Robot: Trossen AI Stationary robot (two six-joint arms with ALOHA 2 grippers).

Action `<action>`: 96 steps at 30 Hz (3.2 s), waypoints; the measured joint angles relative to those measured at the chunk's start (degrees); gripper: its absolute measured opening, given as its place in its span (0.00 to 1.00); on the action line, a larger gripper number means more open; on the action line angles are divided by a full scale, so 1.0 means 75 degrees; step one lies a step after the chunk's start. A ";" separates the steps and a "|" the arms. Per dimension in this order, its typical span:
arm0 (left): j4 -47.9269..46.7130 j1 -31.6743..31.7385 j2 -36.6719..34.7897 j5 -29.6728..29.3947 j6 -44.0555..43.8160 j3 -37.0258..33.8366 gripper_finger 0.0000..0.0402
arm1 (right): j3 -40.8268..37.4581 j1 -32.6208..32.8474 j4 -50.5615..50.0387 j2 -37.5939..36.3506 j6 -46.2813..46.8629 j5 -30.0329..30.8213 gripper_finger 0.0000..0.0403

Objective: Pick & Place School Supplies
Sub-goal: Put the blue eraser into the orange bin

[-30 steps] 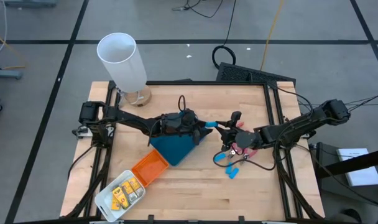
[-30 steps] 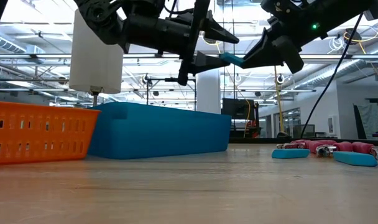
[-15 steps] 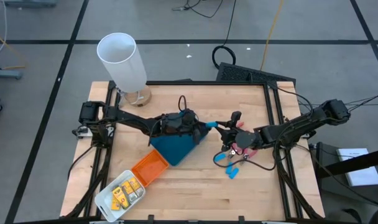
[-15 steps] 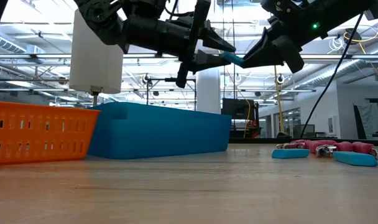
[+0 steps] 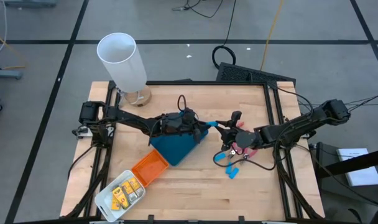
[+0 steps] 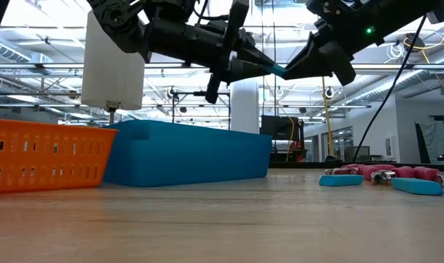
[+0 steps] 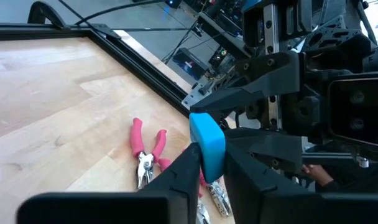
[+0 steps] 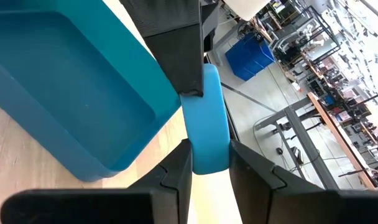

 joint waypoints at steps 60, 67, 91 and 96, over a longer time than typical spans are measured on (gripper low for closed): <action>-0.2577 -0.0126 -0.1760 0.0614 0.1723 -0.0003 0.08 | 0.0000 0.0839 -0.0260 -0.1382 0.3119 -0.0213 0.62; -0.6314 -0.1230 -0.3088 0.0618 0.1347 -0.0003 0.08 | 0.0000 0.0953 -0.0465 -0.1537 0.3267 -0.0214 0.60; -1.1516 -0.5093 -0.3684 -0.1248 -0.3856 -0.0009 0.12 | 0.0000 0.0868 -0.0350 -0.1416 0.3270 -0.0205 0.59; -1.1516 -0.5096 -0.3684 -0.1233 -0.3864 -0.0009 0.15 | 0.0000 0.0867 -0.0350 -0.1416 0.3270 -0.0208 0.59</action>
